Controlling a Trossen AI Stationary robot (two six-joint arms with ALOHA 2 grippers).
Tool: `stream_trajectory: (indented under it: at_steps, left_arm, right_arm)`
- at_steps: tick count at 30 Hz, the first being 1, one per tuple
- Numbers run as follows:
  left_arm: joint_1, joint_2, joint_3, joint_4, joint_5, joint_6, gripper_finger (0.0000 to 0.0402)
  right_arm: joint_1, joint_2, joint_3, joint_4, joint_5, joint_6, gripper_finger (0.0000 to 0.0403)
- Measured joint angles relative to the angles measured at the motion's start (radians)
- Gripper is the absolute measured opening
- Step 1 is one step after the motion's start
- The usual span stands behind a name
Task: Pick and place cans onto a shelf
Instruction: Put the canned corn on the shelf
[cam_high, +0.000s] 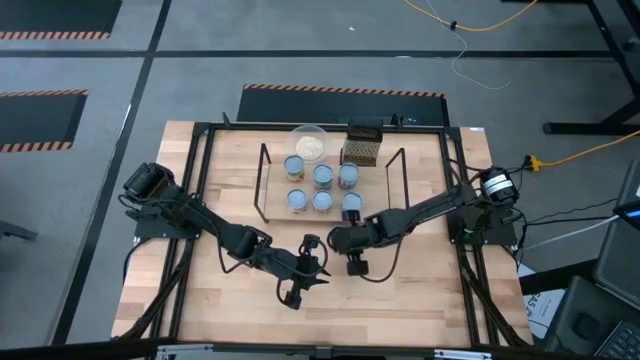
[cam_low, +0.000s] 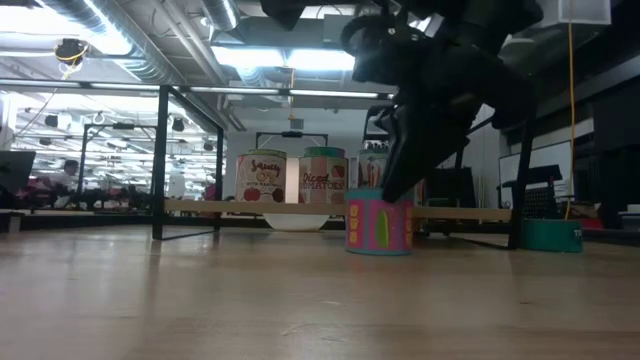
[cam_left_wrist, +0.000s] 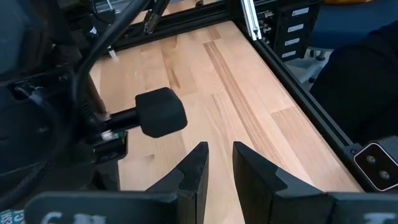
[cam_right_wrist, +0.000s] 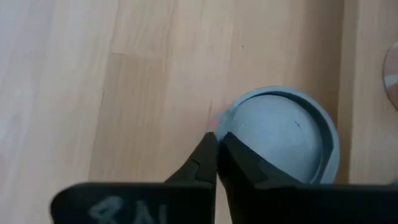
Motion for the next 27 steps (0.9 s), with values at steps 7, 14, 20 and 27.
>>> stream_trajectory:
  at_steps: [7, 14, 20, 27]
  left_arm:
    - [0.0, 0.0, 0.0, 0.0, 0.001, 0.0, 0.0066]
    - [0.0, 0.0, 0.0, -0.001, 0.002, 0.0, 0.0066]
    - [0.0, 0.0, 0.0, -0.002, 0.002, 0.0, 0.0066]
    - [0.0, 0.0, 0.0, -0.001, 0.002, 0.0, 0.0066]
  right_arm:
    - [0.004, -0.016, -0.002, -0.024, -0.187, -0.211, 0.0007]
    - [0.008, -0.072, -0.007, -0.194, -0.51, -0.457, 0.0007]
    - [0.01, -0.077, -0.006, -0.354, -0.548, -0.552, 0.0009]
    - [0.01, -0.074, -0.005, -0.337, -0.533, -0.553, 0.0023]
